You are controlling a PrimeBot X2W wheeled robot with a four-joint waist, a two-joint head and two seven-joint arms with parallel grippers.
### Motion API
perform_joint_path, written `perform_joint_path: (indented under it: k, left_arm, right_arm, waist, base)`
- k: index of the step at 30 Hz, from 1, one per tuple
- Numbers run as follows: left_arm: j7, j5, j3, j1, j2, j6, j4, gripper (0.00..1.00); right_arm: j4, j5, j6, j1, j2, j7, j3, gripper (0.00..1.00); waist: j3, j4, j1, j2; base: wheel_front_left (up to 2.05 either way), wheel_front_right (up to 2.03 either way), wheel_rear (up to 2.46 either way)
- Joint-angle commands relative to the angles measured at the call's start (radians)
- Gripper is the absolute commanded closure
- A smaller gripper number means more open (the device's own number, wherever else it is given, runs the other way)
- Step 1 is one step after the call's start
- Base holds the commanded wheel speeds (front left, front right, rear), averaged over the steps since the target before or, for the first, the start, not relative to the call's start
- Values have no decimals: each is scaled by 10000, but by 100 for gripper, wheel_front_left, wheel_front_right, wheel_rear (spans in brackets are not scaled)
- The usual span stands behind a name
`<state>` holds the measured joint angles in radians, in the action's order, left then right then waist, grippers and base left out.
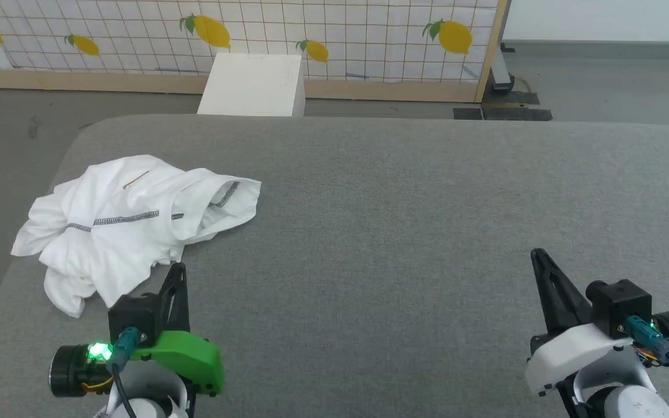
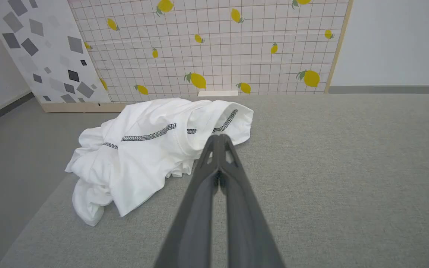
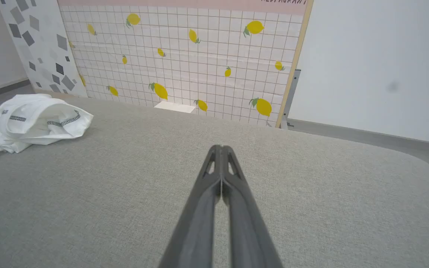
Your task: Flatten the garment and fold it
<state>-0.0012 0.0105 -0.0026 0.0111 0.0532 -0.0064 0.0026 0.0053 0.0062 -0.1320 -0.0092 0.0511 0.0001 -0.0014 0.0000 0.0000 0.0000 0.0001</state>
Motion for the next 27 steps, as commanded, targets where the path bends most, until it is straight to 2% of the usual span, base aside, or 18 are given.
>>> perform_joint_path:
  k: [1,27]
  left_arm:
    - [12,-105,26,-111,-30,64,-26,100]
    - [12,-105,26,-111,-30,64,-26,100]
  right_arm:
    - [-53,-62,13,92,-9,-1,14,100]
    - [-53,-62,13,92,-9,-1,14,100]
  waist:
    - [0,0,0,-1]
    - [0,0,0,-1]
  base:
    - [0,0,0]
    - [0,0,0]
